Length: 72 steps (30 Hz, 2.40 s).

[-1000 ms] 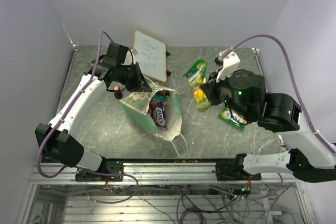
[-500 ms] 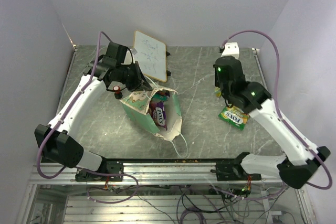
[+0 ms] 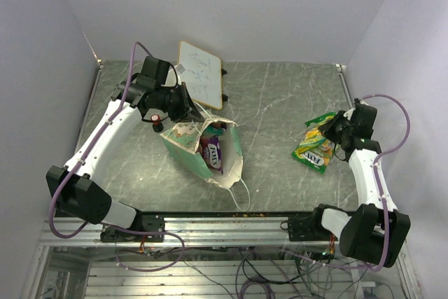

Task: Take the snacks out of the paper bag
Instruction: Place the snack at the center of the board, then pick up the snack from the paper bag.

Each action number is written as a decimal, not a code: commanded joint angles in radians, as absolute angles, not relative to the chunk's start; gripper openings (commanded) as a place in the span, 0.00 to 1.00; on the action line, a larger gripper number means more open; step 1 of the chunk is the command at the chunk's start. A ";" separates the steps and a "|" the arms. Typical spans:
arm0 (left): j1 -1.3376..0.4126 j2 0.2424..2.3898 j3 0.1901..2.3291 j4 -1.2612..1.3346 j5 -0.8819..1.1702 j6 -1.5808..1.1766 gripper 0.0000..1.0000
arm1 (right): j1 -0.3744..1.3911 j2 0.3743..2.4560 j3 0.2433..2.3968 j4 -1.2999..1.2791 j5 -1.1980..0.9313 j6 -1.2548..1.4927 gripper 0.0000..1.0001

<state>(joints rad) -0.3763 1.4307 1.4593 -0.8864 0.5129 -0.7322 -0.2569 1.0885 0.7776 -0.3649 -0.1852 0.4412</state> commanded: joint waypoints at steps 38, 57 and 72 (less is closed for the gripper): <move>-0.371 1.398 1.477 -0.905 0.566 -0.689 0.07 | -0.440 1.158 0.663 -0.467 0.103 0.561 0.63; -0.370 1.392 1.447 -0.877 0.548 -0.740 0.07 | 0.129 0.950 0.662 -0.285 -0.510 0.584 0.65; -0.371 1.392 1.465 -0.870 0.530 -0.783 0.07 | 0.780 0.982 0.779 -0.209 -0.292 0.465 0.64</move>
<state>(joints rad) -0.3756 1.4155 1.4517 -0.9016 0.5415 -0.7559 0.6502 0.8860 0.6872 -0.2249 -0.4801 0.5472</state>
